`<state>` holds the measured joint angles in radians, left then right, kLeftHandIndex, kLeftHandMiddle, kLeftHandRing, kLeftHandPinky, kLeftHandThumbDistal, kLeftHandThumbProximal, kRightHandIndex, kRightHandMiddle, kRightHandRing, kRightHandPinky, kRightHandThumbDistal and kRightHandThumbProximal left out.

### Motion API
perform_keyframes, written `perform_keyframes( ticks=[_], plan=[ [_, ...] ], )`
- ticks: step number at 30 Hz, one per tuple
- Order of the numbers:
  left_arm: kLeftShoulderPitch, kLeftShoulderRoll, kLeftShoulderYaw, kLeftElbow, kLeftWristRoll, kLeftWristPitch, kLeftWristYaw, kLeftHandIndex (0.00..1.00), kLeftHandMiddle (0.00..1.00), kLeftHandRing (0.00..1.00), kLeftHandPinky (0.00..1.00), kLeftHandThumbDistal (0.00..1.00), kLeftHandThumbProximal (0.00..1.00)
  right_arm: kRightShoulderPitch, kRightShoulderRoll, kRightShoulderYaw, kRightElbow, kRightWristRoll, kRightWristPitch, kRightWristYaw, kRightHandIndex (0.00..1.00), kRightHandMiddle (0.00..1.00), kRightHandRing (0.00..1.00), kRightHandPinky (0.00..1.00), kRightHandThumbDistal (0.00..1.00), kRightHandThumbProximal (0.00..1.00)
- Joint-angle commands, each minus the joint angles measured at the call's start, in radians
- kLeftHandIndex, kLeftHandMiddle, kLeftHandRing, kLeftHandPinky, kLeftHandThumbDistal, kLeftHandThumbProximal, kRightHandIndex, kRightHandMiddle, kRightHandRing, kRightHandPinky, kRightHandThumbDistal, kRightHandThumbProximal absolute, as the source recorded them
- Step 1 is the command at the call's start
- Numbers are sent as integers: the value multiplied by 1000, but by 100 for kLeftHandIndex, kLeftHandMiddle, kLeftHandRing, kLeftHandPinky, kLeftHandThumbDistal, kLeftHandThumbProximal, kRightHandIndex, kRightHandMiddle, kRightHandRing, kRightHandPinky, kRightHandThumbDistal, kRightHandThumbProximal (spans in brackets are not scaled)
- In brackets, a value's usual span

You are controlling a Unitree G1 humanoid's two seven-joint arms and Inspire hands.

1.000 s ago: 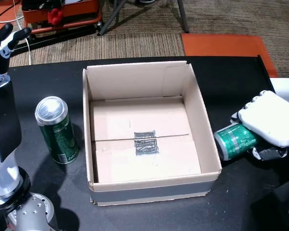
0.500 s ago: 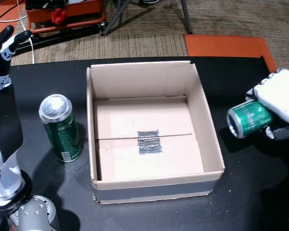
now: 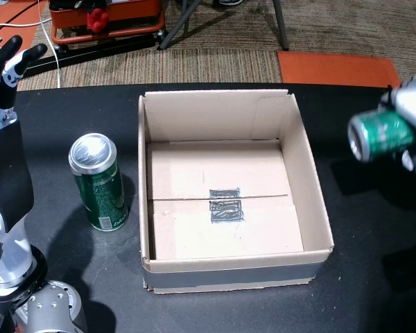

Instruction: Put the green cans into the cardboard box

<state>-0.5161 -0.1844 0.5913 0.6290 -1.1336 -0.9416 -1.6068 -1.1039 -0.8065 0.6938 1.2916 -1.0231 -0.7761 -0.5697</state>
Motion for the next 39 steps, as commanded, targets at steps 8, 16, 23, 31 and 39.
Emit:
perform_keyframes(
  ticks=[8,16,23,31,39],
  plan=[
    [-63,-38,4,32,-6,-17,-8,73,82,98,93,60,76,-135,-11,-44,-36,32,-15,63,19,22,31,35,63,0],
    [-63,-33,-2,40,-4,2,-8,74,82,97,94,60,75,-173,15,-66,-58,60,-25,86,22,25,33,34,59,0],
    [-76,-32,2,54,-2,-19,-8,73,82,97,95,59,79,-209,55,-53,-66,44,-20,37,19,22,33,34,56,0],
    [-81,-29,-4,57,-4,-25,-8,73,82,97,96,60,80,-230,150,-38,-70,42,-20,62,18,23,35,36,50,0],
    [-80,-41,-11,41,-11,-35,-8,73,82,97,96,62,82,-242,237,7,-63,19,-27,46,15,21,32,33,49,0]
  ],
)
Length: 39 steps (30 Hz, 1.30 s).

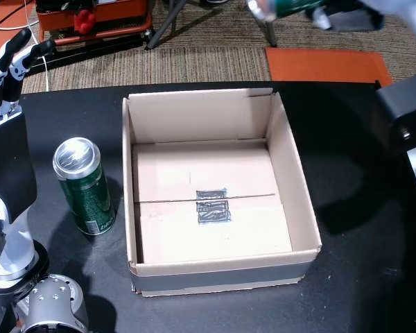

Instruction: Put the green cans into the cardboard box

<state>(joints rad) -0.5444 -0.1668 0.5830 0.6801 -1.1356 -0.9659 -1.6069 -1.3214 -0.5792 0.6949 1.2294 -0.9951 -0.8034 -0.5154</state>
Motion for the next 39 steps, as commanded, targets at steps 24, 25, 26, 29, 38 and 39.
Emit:
perform_keyframes(
  ticks=[24,25,26,29,38,39],
  plan=[
    [-10,-107,-12,-84,1,-22,5,70,80,95,93,65,78,68,165,62,45,18,-10,11,24,26,34,36,61,0],
    [-10,-108,-11,-86,-2,-24,2,71,80,95,93,65,79,74,166,66,45,15,-14,3,22,25,34,35,66,0],
    [-9,-109,-12,-89,-4,-24,-1,71,80,95,93,65,80,79,167,70,45,11,-15,-4,22,24,35,35,66,0],
    [-2,-112,-21,-98,-3,-20,1,70,80,95,93,69,79,92,168,73,46,11,-13,-4,22,24,37,35,63,0],
    [22,-133,-53,-132,2,-16,16,71,81,95,90,71,77,140,183,96,49,-2,-17,-4,22,23,33,35,66,0],
    [25,-135,-57,-137,5,-18,20,70,81,95,90,71,77,144,186,111,48,-17,-13,-7,22,23,33,35,65,0]
  ],
)
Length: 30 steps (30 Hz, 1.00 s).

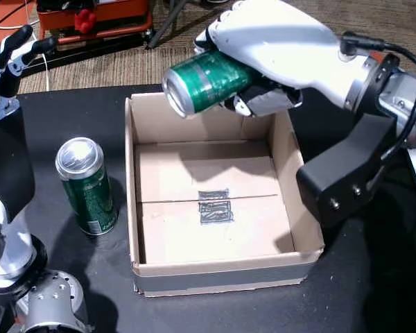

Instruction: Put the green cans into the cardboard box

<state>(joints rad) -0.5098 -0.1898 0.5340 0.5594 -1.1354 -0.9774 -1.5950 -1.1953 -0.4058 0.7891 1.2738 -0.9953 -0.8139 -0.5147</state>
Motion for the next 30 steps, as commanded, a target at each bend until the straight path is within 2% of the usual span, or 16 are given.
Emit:
perform_keyframes(
  ticks=[1,3,7,8,14,18,23,27,30],
  plan=[
    [-6,-114,-12,-22,9,-9,14,70,81,95,90,74,78,25,17,36,2,-36,1,-25,19,22,31,35,72,0],
    [1,-117,-21,-31,17,-18,28,69,80,94,89,78,78,40,28,63,5,-58,5,-46,16,20,30,33,72,0],
    [18,-119,-46,-50,22,-10,49,70,81,94,88,78,78,53,52,75,16,-53,8,-8,23,26,36,33,66,0],
    [22,-119,-52,-55,19,-1,49,71,81,95,88,79,78,52,58,75,16,-51,8,0,24,27,36,34,67,0],
    [23,-118,-64,-62,5,11,39,70,81,95,88,80,79,44,104,80,11,-54,17,-7,25,26,35,36,64,0],
    [27,-129,-69,-74,19,-16,60,69,80,94,89,85,80,43,124,83,12,-56,11,-12,23,25,34,36,63,0],
    [37,-135,-85,-89,26,-35,80,69,81,95,88,76,78,46,128,82,13,-52,6,5,18,22,31,35,64,0],
    [43,-131,-95,-95,30,-39,91,69,81,95,88,78,79,49,126,70,20,-37,0,30,17,21,32,36,66,0],
    [43,-125,-96,-96,31,-45,96,69,80,95,88,79,80,51,126,49,28,-11,-1,99,11,17,29,38,64,0]
  ],
)
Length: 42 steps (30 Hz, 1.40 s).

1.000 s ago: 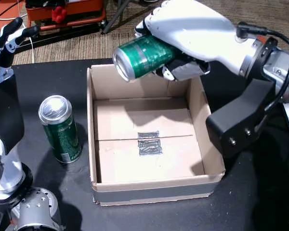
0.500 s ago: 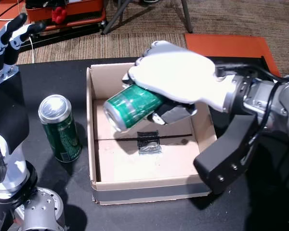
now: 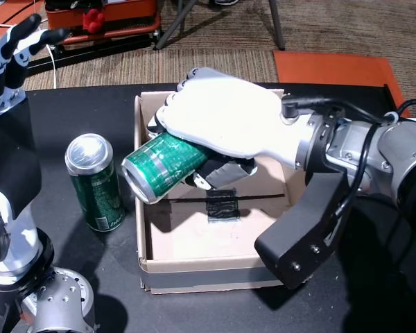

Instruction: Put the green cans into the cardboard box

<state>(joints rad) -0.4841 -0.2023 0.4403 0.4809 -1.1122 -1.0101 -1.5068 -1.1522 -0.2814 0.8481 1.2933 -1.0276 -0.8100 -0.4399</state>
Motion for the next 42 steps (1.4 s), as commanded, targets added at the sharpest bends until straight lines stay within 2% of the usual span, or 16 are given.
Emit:
perform_keyframes(
  ticks=[1,5,8,12,15,16,17,18,19,21,22,24,25,30,42],
  plan=[
    [18,-111,-2,-16,8,-16,9,69,80,95,89,78,80,8,0,-14,9,26,-6,44,11,17,30,39,65,0],
    [19,-106,1,-14,-3,-8,6,69,80,95,88,80,80,12,-13,-31,5,41,-17,85,16,22,34,39,69,0],
    [18,-102,3,-8,-8,3,3,68,80,94,88,78,78,13,-28,-44,1,52,-16,120,19,23,36,39,66,0],
    [16,-96,4,0,-13,18,-8,69,80,94,88,82,78,13,-46,-53,-4,65,-14,157,21,25,38,38,61,0],
    [18,-91,4,3,-10,30,-8,70,81,94,87,80,77,17,-53,-57,-7,66,-9,160,19,24,37,38,64,0],
    [21,-90,2,2,-8,38,-5,70,80,94,87,81,75,21,-54,-64,-6,74,-11,161,21,26,41,41,68,0],
    [22,-90,2,1,-6,41,-3,70,80,94,86,80,75,25,-54,-73,-4,85,-13,167,28,36,47,47,75,3],
    [22,-91,3,1,-5,40,-4,69,81,95,87,79,76,28,-54,-82,0,95,-11,185,41,50,59,57,77,14],
    [20,-92,5,2,-5,37,-6,69,81,95,87,79,76,28,-54,-88,2,103,-7,206,52,61,69,66,81,19],
    [18,-93,8,4,-2,30,-6,69,80,94,87,80,77,23,-53,-90,4,106,18,259,76,89,94,86,98,34],
    [18,-93,7,4,-1,32,-5,69,81,94,87,80,76,20,-51,-91,4,107,36,290,85,98,99,93,100,38],
    [15,-94,10,4,-11,41,-14,69,81,94,88,78,77,13,-47,-94,1,108,70,347,98,100,100,99,100,41],
    [12,-95,13,6,-14,36,-18,69,80,94,88,80,78,12,-47,-95,-2,108,79,366,100,100,100,100,100,42],
    [7,-94,19,13,-12,28,-17,69,81,94,88,83,78,12,-50,-94,-14,103,101,400,100,100,100,100,100,44],
    [11,-91,19,10,-5,33,-10,70,80,95,87,78,75,14,-48,-98,-23,106,111,404,100,100,100,100,100,43]
  ],
)
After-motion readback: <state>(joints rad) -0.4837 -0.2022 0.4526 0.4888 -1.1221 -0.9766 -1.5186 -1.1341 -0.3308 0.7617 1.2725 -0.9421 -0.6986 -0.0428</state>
